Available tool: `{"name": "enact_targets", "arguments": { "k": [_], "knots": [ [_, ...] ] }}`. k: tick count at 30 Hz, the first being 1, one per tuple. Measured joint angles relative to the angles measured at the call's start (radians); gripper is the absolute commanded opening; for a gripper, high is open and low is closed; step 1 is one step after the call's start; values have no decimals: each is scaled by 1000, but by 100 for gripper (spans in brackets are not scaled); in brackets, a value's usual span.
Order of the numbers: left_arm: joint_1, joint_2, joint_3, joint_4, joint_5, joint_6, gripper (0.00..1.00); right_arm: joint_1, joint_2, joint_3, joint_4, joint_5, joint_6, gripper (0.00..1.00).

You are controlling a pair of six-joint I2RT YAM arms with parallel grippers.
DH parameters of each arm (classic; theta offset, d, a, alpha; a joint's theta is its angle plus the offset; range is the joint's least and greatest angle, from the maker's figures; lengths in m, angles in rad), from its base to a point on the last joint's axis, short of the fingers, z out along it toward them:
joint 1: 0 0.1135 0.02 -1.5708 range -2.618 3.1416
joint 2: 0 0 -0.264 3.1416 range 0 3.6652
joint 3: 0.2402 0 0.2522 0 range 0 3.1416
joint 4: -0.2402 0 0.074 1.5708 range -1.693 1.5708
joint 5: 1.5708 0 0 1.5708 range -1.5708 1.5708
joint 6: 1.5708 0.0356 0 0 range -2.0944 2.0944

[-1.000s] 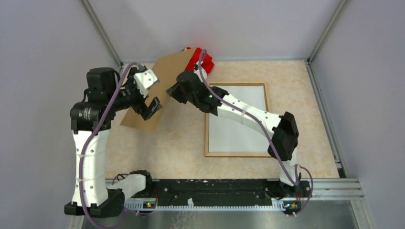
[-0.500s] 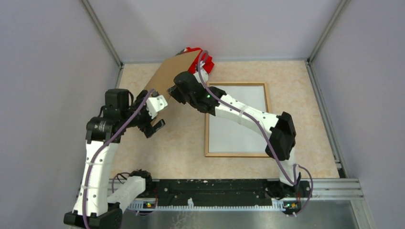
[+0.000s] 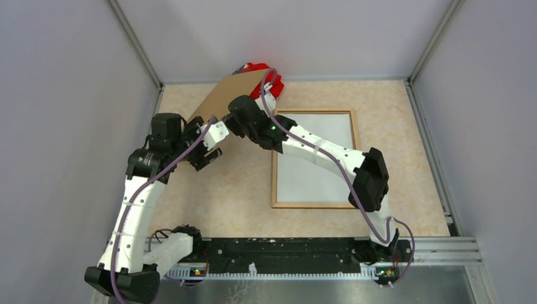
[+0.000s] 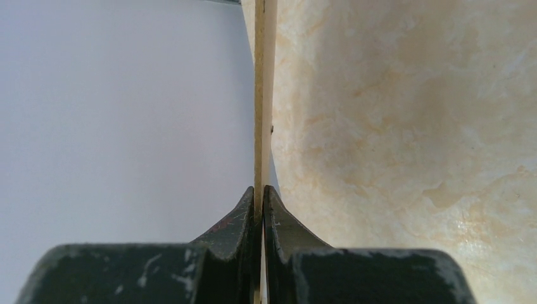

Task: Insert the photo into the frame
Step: Turn over the photo frame item on the photo frame.

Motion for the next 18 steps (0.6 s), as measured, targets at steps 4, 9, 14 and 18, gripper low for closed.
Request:
{"name": "enact_targets", "arguments": {
  "k": [4, 9, 14, 18],
  "knots": [
    [-61, 25, 0, 8, -76, -6, 50, 1, 19, 2, 1, 6, 24, 0],
    [-173, 30, -22, 41, -221, -31, 29, 1, 33, 2, -19, 16, 76, 0],
    [-249, -3, -74, 109, -362, -35, 46, -3, 33, -3, -35, 18, 126, 0],
    [-271, -65, -111, 127, -428, -16, 52, 0, 23, -56, 39, 5, 146, 0]
  ]
}}
